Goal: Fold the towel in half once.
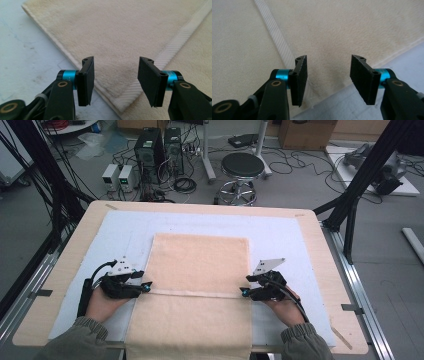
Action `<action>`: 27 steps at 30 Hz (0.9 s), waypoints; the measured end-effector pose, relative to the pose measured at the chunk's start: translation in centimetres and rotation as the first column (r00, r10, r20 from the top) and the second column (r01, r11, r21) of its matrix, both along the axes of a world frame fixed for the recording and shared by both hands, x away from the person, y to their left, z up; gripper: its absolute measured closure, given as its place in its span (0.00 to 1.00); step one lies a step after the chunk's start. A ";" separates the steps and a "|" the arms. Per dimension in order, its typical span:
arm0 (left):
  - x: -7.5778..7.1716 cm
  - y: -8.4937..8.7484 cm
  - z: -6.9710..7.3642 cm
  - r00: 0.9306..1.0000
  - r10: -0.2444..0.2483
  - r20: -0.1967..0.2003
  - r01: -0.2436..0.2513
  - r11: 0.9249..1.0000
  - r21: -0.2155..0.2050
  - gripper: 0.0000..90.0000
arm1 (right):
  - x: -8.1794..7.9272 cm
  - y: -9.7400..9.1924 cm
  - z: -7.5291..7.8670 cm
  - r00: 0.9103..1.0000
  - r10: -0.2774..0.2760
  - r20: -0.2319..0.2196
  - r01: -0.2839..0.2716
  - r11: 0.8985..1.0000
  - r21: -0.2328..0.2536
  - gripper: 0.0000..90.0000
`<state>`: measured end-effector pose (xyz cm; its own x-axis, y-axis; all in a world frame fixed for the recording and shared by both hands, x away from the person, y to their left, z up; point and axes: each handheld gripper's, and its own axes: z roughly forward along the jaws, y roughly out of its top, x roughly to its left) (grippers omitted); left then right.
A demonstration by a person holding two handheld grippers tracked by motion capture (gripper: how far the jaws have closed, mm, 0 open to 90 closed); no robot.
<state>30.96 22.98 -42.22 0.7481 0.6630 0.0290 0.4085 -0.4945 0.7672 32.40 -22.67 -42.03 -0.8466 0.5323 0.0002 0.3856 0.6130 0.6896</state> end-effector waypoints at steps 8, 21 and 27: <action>0.2 -1.1 -0.9 0.997 -0.066 -0.050 0.068 0.997 0.043 0.67 | 0.3 0.4 -1.1 0.999 0.014 -0.039 -0.014 1.000 -0.002 0.69; 0.3 -1.5 -0.9 0.997 -0.051 -0.059 0.053 0.998 0.039 0.93 | 0.8 0.5 -0.9 0.998 0.054 -0.040 -0.054 0.999 -0.002 0.93; 0.2 -1.2 -0.4 0.998 -0.043 -0.045 0.043 0.999 0.013 0.94 | 0.7 0.7 -0.4 0.998 0.061 -0.027 -0.061 0.998 -0.010 0.93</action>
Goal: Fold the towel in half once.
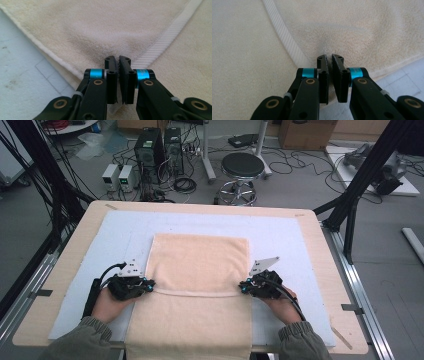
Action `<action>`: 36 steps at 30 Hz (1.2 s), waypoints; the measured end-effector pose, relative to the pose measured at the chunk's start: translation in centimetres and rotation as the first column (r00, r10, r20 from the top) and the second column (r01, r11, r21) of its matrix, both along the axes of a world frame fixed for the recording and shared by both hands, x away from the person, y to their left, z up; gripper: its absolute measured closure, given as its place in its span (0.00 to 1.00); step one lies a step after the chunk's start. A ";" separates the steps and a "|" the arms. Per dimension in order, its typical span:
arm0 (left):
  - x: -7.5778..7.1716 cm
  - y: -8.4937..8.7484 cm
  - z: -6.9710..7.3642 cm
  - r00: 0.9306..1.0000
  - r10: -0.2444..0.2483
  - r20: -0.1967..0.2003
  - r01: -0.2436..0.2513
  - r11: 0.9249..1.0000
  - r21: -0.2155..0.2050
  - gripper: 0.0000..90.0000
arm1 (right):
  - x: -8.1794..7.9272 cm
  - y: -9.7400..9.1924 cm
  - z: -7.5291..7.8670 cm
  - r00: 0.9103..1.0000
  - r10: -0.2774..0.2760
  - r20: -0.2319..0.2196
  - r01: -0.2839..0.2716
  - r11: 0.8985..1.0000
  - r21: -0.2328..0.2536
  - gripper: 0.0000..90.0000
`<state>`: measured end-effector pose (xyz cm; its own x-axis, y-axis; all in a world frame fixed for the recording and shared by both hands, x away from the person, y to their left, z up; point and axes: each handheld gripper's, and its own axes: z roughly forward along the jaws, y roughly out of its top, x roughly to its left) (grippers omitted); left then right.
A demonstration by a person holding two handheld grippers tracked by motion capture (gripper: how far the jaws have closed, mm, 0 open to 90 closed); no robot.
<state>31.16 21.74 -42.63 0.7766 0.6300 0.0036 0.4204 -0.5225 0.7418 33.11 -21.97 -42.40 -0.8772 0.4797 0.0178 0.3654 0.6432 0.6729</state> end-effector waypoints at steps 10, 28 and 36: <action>-2.5 1.0 3.6 0.996 0.008 0.088 -0.003 0.998 -0.055 0.95 | -1.3 -0.3 2.9 0.999 0.023 0.037 -0.025 0.996 0.081 0.94; -10.8 2.7 4.0 0.992 -0.076 0.103 0.078 0.997 -0.020 0.57 | -8.8 -0.3 3.8 0.995 0.100 -0.011 -0.098 0.989 0.115 0.62; -3.0 2.2 3.0 0.994 0.044 0.104 -0.036 0.996 -0.077 0.48 | -2.1 -0.6 3.5 0.999 -0.021 0.049 0.016 0.995 0.096 0.52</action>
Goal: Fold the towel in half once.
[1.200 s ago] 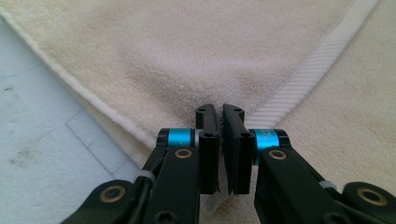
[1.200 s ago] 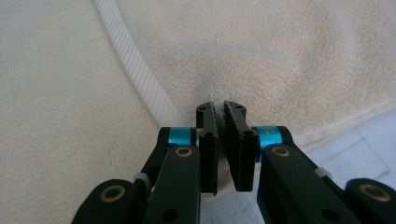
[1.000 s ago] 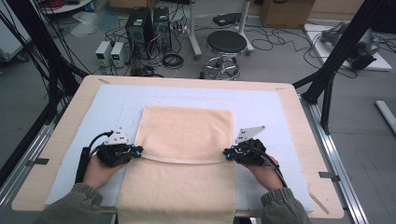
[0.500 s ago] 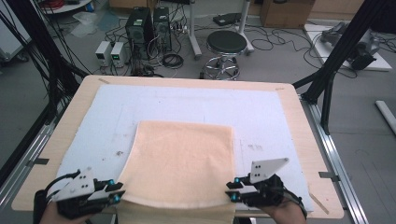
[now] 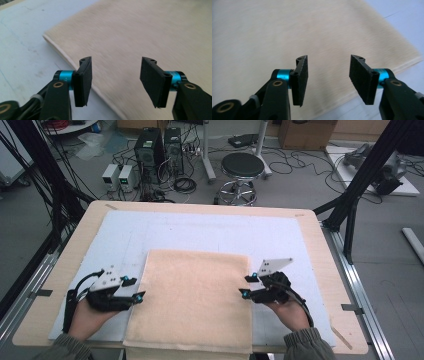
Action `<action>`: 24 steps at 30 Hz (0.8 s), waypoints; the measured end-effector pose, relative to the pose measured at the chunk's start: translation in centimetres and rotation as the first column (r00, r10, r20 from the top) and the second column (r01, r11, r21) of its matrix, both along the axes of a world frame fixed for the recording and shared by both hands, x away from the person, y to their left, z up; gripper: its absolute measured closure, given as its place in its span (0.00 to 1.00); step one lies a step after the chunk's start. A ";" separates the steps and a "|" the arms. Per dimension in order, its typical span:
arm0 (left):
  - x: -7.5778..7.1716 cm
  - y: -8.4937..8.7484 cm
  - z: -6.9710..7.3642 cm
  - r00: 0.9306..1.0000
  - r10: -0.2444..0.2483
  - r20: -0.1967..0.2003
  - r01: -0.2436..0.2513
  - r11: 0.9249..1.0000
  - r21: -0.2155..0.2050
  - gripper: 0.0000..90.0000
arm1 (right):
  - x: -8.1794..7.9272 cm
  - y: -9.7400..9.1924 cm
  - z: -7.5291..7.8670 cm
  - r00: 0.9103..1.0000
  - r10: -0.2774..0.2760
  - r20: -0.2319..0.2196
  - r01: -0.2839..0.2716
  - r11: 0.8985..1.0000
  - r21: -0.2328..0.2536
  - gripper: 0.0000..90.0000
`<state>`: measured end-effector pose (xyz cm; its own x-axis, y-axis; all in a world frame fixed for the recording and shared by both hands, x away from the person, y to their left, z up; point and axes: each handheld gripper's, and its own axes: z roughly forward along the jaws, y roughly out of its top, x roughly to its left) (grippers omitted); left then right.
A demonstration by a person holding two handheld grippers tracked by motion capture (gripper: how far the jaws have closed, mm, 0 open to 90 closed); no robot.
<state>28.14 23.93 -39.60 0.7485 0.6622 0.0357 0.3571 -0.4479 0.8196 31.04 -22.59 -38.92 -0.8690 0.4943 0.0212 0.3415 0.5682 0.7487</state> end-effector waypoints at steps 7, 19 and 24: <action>6.8 -1.6 0.1 0.994 0.110 0.001 -0.110 0.994 -0.001 0.52 | 5.1 0.5 -0.4 0.998 -0.059 0.028 0.059 0.998 -0.008 0.47; 12.4 -1.4 -3.5 0.971 0.213 -0.111 -0.215 0.977 -0.005 0.48 | 10.2 0.1 -4.3 0.986 -0.165 -0.040 0.163 0.985 -0.051 0.37; 13.1 -1.2 -4.6 0.961 0.230 -0.155 -0.234 0.972 -0.006 0.48 | 11.0 0.0 -4.8 0.985 -0.155 -0.073 0.153 0.988 -0.029 0.57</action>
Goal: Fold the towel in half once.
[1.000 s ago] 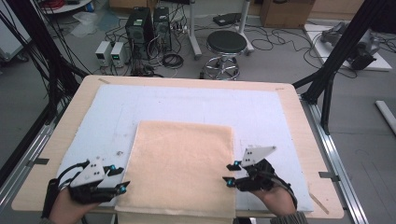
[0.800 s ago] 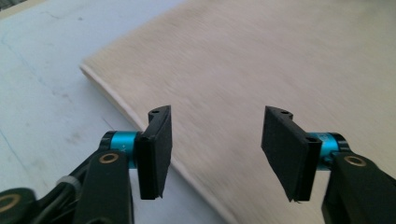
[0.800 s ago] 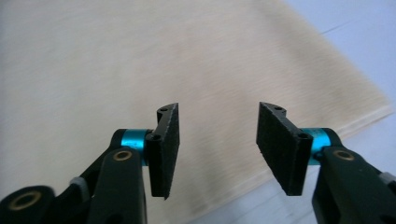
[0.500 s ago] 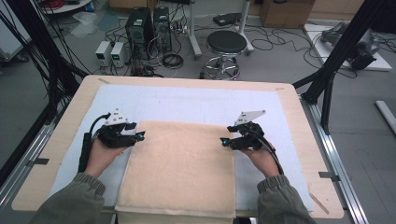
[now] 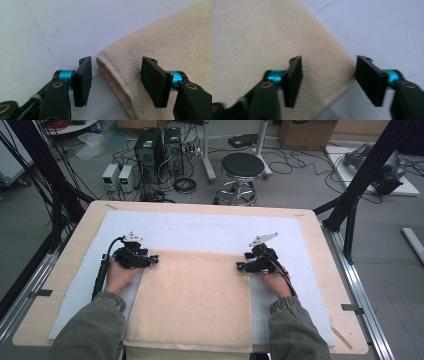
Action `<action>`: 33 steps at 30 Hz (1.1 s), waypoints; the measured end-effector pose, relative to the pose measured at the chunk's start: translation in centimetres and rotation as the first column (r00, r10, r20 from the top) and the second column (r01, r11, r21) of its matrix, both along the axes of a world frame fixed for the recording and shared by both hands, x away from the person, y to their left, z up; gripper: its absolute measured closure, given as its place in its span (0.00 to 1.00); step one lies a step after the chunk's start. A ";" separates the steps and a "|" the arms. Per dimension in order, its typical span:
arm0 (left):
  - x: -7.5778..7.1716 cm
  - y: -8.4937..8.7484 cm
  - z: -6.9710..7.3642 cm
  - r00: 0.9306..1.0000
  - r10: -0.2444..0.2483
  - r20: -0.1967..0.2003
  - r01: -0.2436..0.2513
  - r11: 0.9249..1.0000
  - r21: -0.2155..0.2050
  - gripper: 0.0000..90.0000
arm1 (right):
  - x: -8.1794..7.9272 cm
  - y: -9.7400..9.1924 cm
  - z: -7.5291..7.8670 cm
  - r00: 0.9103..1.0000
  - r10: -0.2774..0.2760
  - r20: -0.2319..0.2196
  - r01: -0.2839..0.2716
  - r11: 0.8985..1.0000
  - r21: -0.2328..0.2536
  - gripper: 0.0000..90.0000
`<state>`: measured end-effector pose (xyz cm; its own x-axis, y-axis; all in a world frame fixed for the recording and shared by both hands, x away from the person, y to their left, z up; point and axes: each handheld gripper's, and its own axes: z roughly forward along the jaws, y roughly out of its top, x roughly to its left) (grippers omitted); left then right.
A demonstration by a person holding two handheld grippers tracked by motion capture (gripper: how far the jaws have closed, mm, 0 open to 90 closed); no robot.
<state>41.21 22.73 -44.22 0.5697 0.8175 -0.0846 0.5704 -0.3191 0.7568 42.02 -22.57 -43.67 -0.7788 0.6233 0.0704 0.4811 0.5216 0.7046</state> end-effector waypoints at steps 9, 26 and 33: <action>0.8 -0.7 1.4 0.999 -0.005 0.032 0.004 1.000 0.011 0.93 | 1.8 0.9 1.3 0.999 0.050 -0.021 -0.050 0.999 0.002 0.92; 3.8 0.0 9.4 0.989 0.046 0.141 -0.053 0.998 0.045 0.66 | 6.0 0.8 9.3 0.993 -0.069 0.092 0.069 0.998 0.001 0.51; 1.6 0.4 7.9 0.992 0.004 0.124 -0.011 0.998 0.057 0.57 | 3.6 0.9 8.8 0.996 -0.034 0.084 0.036 0.999 -0.015 0.42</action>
